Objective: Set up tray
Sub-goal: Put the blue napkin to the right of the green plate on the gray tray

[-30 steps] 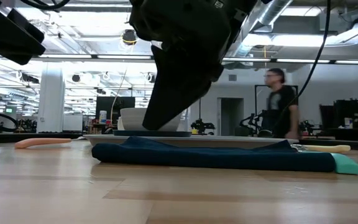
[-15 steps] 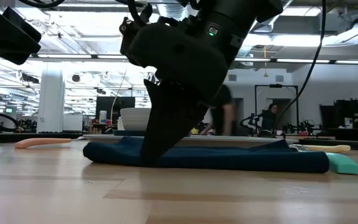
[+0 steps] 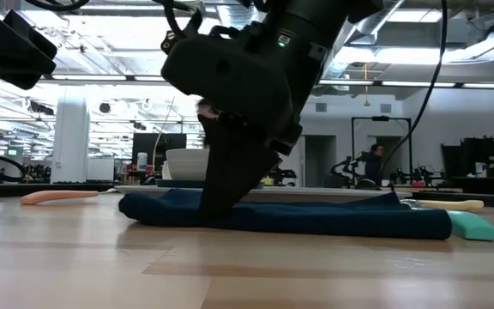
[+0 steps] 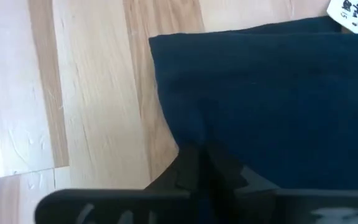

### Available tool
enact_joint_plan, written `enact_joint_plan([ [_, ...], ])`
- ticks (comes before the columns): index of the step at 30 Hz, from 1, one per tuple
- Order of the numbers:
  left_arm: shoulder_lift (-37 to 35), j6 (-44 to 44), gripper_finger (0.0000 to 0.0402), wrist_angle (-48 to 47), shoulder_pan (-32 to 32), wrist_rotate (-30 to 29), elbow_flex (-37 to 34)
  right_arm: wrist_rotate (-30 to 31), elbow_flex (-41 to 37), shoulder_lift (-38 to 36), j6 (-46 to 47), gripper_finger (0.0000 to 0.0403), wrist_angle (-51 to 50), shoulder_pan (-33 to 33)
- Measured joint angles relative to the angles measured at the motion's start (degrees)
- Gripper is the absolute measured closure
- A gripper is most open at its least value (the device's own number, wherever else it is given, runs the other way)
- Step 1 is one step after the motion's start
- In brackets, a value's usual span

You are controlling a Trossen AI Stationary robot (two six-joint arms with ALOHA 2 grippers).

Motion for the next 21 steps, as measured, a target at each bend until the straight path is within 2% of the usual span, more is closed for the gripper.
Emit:
enact_joint_plan([
  [5,0.0,0.0,0.0301,-0.2,0.0,0.0,0.0,3.5,5.8,0.3,-1.5,0.0401,-8.4,0.2],
  [7,0.0,0.0,0.0301,-0.3,0.0,0.0,0.0,6.0,8.3,0.2,-1.5,0.0402,-8.8,0.3],
  [15,0.0,0.0,0.0301,-0.3,0.0,0.0,0.0,19.4,17.5,-2.0,0.2,0.0402,-16.4,2.0],
  [21,0.0,0.0,0.0301,-0.3,0.0,0.0,0.0,28.9,26.0,-2.4,4.0,0.0403,-28.0,3.2],
])
